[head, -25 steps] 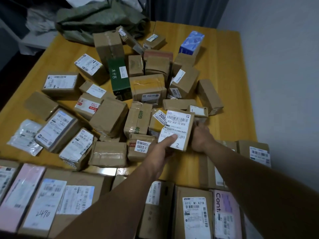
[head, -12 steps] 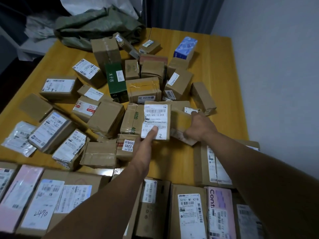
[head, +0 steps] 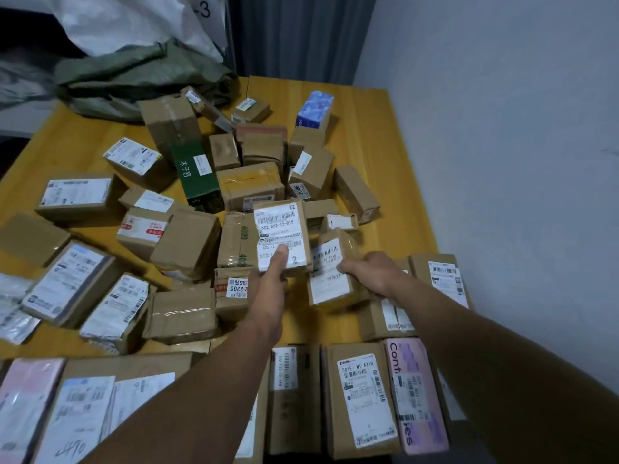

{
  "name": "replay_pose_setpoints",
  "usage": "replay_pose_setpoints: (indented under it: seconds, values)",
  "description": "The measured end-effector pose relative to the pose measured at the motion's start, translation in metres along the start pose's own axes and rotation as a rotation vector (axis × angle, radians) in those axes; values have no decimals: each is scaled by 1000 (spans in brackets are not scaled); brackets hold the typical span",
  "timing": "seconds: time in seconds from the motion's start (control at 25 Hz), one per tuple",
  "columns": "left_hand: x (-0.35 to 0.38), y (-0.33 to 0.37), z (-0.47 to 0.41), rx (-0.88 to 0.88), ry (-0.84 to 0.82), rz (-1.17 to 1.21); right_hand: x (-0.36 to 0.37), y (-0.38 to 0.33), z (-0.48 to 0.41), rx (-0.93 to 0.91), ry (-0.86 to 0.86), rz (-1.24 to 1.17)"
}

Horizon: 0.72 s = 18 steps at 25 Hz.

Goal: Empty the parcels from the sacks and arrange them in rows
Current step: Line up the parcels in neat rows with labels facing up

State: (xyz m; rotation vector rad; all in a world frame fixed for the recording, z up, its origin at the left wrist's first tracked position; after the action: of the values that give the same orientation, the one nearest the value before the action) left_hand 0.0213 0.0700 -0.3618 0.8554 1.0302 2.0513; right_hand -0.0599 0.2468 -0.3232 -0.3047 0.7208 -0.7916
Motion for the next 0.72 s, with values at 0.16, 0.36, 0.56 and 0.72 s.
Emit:
replay_pose_setpoints:
  seconds: [0.16, 0.36, 0.56, 0.72]
  values:
    - [-13, -19, 7, -90, 14, -89, 25, 40, -2, 82, 83, 101]
    - [-23, -37, 11, -123, 34, -165, 34, 50, 3, 25, 328, 506]
    - [-17, -38, 17, -134, 1, -180, 34, 49, 3, 36, 316, 478]
    - [-21, -44, 22, -124, -48, -202, 37, 47, 4, 20, 312, 401]
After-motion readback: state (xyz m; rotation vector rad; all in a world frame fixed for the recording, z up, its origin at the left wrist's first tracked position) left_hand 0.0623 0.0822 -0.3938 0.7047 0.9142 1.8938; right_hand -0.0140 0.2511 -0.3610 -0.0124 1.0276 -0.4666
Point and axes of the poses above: each hand's wrist, its own z-axis away from the middle knuckle, its own x-axis out of the palm, y = z × x, the point moved 1 cm from there along -z, towards the middle knuckle, and after that the axes turned 7 degrees about x, right-handed, at the moved point
